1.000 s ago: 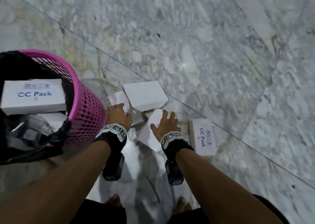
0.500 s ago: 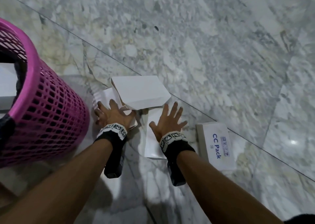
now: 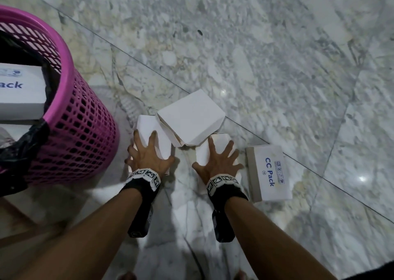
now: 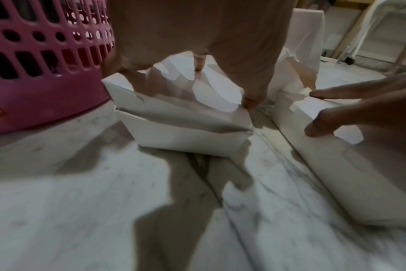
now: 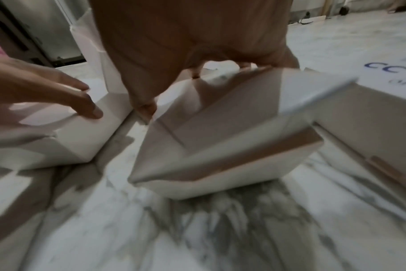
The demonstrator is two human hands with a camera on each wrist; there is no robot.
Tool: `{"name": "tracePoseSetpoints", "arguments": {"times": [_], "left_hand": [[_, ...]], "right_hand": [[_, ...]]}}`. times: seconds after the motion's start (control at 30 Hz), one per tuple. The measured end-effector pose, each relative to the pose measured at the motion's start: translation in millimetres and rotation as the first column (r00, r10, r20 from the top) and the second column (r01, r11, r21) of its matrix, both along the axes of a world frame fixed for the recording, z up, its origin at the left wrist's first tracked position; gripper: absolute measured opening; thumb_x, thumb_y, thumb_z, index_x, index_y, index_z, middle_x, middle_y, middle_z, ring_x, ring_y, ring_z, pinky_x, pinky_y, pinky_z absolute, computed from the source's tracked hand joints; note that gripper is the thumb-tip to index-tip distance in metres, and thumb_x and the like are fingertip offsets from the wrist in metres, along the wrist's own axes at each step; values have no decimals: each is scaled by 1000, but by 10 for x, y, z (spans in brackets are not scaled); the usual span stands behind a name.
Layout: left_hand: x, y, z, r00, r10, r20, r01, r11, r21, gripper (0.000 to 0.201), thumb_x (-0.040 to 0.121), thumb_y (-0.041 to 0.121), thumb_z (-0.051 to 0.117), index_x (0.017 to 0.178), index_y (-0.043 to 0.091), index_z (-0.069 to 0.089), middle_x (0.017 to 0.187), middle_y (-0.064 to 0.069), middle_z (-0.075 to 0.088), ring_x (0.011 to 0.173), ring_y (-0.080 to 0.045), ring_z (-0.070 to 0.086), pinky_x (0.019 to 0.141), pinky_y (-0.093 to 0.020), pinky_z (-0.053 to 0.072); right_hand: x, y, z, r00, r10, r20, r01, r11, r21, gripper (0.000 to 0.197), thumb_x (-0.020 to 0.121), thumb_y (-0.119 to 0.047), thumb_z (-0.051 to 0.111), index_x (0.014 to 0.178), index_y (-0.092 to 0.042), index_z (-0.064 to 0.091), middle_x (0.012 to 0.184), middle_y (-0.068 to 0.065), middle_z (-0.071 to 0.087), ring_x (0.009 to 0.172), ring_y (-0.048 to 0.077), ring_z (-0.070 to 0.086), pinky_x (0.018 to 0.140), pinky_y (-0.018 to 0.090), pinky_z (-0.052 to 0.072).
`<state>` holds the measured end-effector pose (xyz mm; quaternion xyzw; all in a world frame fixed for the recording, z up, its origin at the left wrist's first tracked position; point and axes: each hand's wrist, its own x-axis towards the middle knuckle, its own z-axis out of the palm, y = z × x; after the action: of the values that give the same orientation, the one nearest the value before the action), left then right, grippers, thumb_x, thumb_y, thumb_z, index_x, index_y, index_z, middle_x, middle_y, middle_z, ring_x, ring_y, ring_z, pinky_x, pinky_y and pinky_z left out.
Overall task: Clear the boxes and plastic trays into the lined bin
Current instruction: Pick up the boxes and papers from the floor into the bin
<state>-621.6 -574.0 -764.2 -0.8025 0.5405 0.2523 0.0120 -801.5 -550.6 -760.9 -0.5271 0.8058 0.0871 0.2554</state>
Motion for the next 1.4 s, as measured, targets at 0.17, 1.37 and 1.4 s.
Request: {"name": "tracePoseSetpoints", "arguments": {"times": [0.17,1.37,1.4], "left_hand": [[0,132,-75,999,-27,20,27,999,19,108,54,67,69,144,45,14,159,-1,-9,141,-41,10,108,-64,23],[1512,-656,3712,954,277,111,-180,830,-528,97,61,67,66,143,36,25,157,11,11,131,-40,29,99,-55,34],[1673,-578,3698,939,324,114,-224,829,-513,98,61,70,65,143,35,25,157,11,12,131,-41,29,100,-56,33]], "right_hand": [[-85,175,-33,1000,-8,-5,8,1000,-6,109,65,-68,64,146,-51,-8,158,15,-14,140,46,8,103,61,32],[1351,-1526,3456,835,509,211,-243,684,-688,95,64,-63,63,147,-42,22,157,-15,9,129,33,30,94,44,37],[1557,-1517,3463,809,550,207,-281,670,-687,94,64,-66,61,147,-41,23,156,-15,11,129,33,29,94,44,37]]}}
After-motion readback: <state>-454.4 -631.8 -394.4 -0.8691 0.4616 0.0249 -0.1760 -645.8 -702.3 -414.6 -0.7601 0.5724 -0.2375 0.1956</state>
